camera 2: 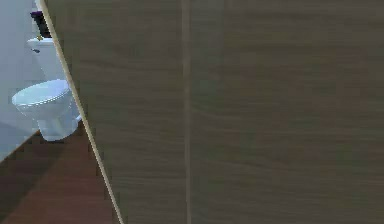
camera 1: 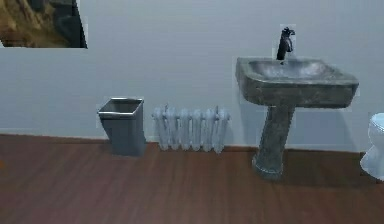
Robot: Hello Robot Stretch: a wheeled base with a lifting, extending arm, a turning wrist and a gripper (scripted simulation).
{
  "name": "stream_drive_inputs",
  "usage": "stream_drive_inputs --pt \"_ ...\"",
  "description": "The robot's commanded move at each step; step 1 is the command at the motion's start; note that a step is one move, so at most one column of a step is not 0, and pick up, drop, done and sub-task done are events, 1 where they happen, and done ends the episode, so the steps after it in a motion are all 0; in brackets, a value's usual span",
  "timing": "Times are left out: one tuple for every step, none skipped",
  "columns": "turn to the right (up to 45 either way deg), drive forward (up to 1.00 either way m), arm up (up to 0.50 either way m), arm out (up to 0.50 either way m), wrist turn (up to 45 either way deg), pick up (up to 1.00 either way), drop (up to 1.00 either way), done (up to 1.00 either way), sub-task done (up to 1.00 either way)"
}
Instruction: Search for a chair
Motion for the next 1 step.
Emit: stream_drive_inputs --pt "0.0 0.15 0.00 0.00 0.0 0.00 0.00 0.00 0.00"
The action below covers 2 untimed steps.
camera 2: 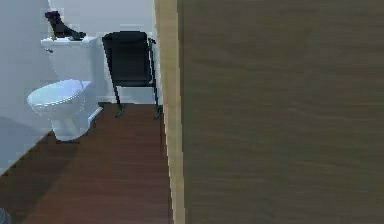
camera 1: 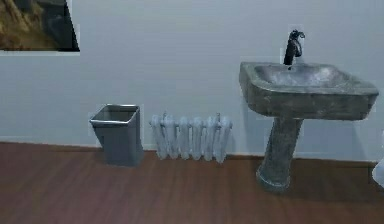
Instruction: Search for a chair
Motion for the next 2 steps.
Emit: stream_drive_inputs --pt "-39.0 0.00 0.00 0.00 0.0 0.00 0.00 0.00 0.00" --pt "0.0 0.50 0.00 0.00 0.0 0.00 0.00 0.00 0.00"
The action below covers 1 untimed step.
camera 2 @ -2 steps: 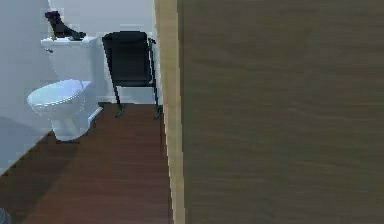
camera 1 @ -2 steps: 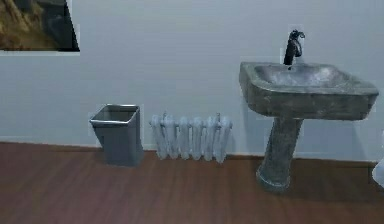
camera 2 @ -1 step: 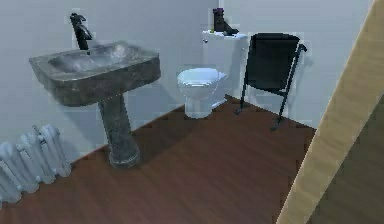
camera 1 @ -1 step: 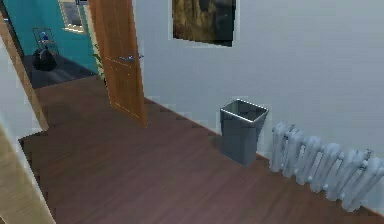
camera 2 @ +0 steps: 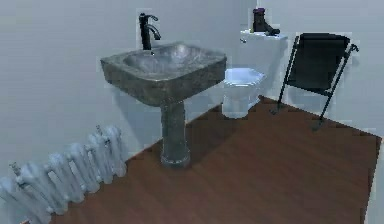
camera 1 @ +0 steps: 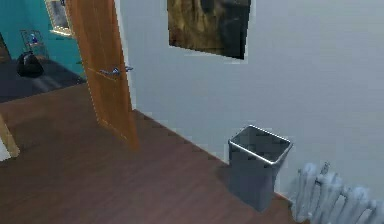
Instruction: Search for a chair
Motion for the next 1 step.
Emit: stream_drive_inputs --pt "-36.0 0.00 0.00 0.00 0.0 0.00 0.00 0.00 0.00"
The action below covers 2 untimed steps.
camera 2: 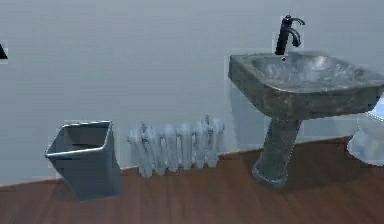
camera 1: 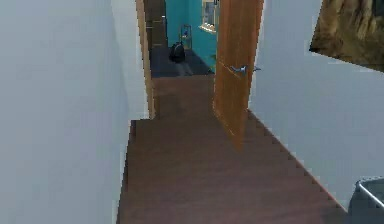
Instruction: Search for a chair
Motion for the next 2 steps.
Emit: stream_drive_inputs --pt "0.0 1.00 0.00 0.00 0.0 0.00 0.00 0.00 0.00" --pt "0.0 1.00 0.00 0.00 0.0 0.00 0.00 0.00 0.00"
